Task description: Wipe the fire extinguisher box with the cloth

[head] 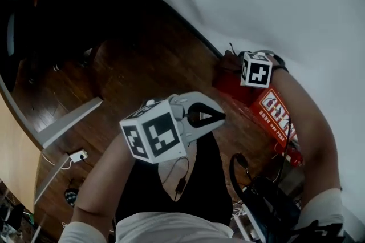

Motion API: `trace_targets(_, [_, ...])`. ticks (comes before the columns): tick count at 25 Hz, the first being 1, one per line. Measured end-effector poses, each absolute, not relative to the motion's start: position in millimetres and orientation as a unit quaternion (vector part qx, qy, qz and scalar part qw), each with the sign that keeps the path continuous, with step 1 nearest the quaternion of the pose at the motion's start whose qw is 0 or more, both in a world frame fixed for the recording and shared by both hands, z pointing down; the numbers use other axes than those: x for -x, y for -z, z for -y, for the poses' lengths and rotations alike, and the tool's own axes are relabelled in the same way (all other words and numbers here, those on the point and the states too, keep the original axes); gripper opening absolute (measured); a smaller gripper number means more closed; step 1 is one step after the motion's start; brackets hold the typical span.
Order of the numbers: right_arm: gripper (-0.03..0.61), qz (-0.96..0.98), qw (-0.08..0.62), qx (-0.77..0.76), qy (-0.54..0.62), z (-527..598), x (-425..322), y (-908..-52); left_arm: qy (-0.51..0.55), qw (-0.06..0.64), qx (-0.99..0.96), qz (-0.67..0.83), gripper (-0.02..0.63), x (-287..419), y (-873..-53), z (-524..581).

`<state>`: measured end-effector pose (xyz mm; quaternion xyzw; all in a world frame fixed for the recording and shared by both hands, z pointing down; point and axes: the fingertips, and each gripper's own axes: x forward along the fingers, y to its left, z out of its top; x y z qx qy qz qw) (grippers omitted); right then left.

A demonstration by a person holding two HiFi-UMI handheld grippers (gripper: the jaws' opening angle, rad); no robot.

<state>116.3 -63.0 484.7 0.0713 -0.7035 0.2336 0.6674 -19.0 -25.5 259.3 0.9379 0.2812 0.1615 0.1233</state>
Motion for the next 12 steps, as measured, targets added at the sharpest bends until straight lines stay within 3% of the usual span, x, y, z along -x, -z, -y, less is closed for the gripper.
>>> trace_targets(6, [0.046, 0.723, 0.54, -0.329, -0.278, -3, -96, -351, -0.169, 0.056, -0.914, -0.364, -0.002, 43, -199, -13])
trace_targets(12, [0.046, 0.698, 0.382, -0.519, -0.312, -146, -17, -274, -0.169, 0.029, -0.894, -0.413, -0.002, 82, -163, -70])
